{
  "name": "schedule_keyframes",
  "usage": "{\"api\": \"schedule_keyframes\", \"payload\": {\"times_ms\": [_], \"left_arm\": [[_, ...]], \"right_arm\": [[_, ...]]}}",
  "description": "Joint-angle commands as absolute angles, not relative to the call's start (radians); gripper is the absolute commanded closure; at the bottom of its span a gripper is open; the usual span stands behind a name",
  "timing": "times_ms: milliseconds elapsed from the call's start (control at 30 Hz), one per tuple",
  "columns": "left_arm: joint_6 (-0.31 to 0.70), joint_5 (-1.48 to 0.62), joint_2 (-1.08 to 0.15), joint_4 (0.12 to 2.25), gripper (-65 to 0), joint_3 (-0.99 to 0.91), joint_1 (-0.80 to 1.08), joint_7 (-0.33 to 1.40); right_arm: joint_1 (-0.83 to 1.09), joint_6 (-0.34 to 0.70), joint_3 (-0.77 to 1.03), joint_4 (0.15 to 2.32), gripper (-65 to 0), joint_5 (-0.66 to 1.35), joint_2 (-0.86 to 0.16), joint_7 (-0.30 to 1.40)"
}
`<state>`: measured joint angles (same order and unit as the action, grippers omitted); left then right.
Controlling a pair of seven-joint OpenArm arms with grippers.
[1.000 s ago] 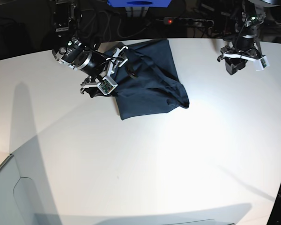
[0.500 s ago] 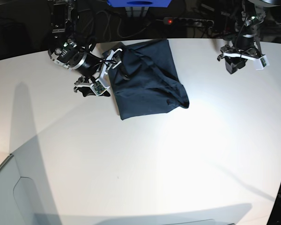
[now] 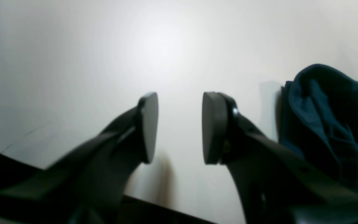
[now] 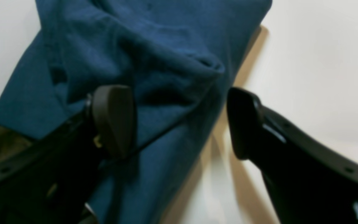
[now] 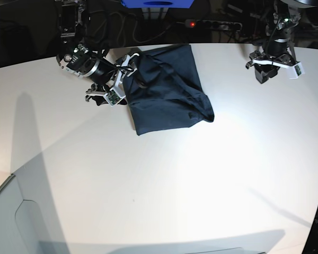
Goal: Fold the T-shirt properly
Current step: 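Pinch the bundle edge with the right gripper and flip it over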
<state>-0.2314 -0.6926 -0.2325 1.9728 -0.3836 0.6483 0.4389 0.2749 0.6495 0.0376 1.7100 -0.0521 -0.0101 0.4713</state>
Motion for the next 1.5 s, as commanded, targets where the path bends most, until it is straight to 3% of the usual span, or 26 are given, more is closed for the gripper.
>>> {"api": "schedule_keyframes", "payload": {"times_ms": [0, 200, 800, 933, 1100, 1467], "left_arm": [[-0.228, -0.696, -0.239, 1.992, -22.9, -0.390, 0.656, 0.418], [-0.228, -0.696, -0.239, 1.992, -22.9, -0.390, 0.654, 0.418], [-0.228, -0.696, -0.237, 1.992, -22.9, -0.389, 0.650, 0.418], [-0.228, -0.696, -0.237, 1.992, -22.9, -0.389, 0.651, 0.418], [-0.228, -0.696, -0.237, 1.992, -22.9, -0.389, 0.653, 0.418], [-0.228, -0.696, -0.237, 1.992, -22.9, -0.389, 0.653, 0.418]], "right_arm": [[0.268, 0.665, 0.024, 1.730, -42.5, -0.033, -0.007, 0.443], [0.268, 0.665, 0.012, 1.756, -45.1, -0.033, -0.007, 0.441], [0.274, 0.665, -0.051, 1.805, -43.2, -0.033, -0.007, 0.449], [0.275, 0.665, -0.079, 1.810, -31.2, -0.033, -0.008, 0.449], [0.302, 0.665, -0.116, 1.819, -0.1, -0.033, -0.010, 0.444], [0.383, 0.665, -0.248, 1.913, -0.1, -0.033, -0.012, 0.449]]}}
